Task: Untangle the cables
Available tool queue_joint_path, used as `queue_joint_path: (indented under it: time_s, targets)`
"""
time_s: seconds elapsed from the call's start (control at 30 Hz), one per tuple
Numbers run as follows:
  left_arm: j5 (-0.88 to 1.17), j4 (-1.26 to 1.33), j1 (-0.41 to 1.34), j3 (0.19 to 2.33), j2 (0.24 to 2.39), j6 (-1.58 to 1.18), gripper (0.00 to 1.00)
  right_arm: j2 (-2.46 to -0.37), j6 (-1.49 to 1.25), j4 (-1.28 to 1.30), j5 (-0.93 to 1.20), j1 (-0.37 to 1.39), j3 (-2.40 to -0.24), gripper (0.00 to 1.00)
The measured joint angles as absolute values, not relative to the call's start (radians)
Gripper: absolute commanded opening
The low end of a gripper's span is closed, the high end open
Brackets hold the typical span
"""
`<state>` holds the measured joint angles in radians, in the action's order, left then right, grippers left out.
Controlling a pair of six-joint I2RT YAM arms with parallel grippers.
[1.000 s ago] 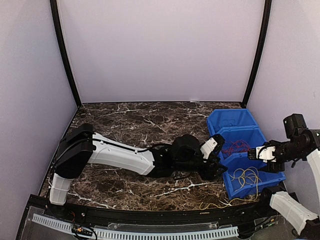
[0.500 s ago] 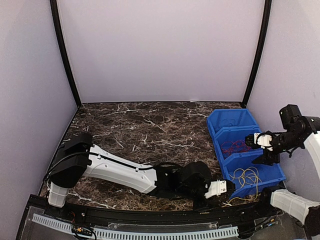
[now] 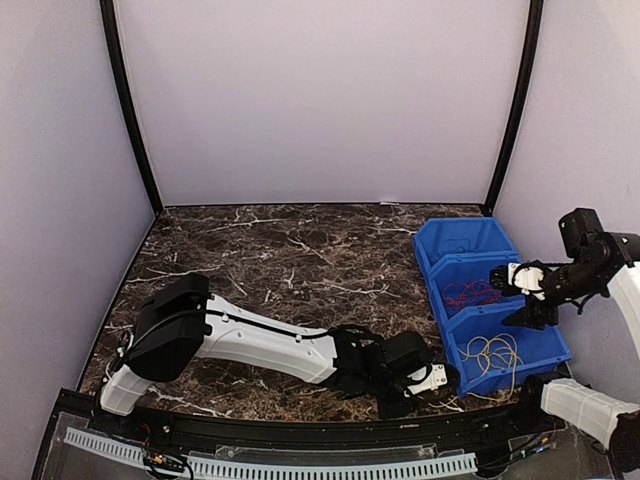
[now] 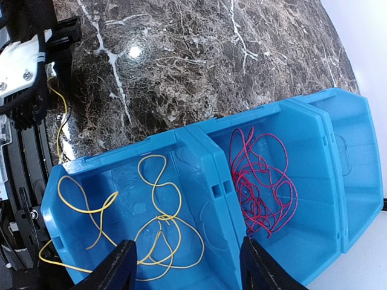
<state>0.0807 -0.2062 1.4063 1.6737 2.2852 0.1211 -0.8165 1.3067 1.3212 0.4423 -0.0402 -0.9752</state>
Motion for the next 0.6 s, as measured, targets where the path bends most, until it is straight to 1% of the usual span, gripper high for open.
queue_joint_path:
  time_s: [0.03,0.07,0.13,0.27,0.33,0.53,0.6]
  targets:
    - [0.077,-0.216,1.407,1.684,2.287,0.119,0.14,-0.819,1.306,1.319,0.442,-0.040,-0.975,0.59]
    - [0.077,-0.223,1.407,1.690,2.288,0.116,0.06,-0.820,1.306,1.317,0.442,-0.040,-0.975,0.59]
    - [0.076,-0.242,1.407,1.702,2.290,0.120,0.00,-0.824,1.303,1.313,0.441,-0.040,-0.975,0.58]
    - [0.069,-0.252,1.407,1.708,2.291,0.125,0.00,-0.829,1.279,1.295,0.440,-0.040,-0.980,0.53]
    - [0.063,-0.246,1.407,1.709,2.291,0.128,0.00,-0.834,1.246,1.275,0.437,-0.040,-0.991,0.52]
    - [0.032,-0.145,1.403,1.715,2.276,0.152,0.00,-0.918,1.092,1.189,0.424,-0.040,-1.104,0.53]
    - [0.021,-0.099,1.397,1.716,2.255,0.154,0.00,-0.950,1.036,1.146,0.421,-0.040,-1.143,0.55]
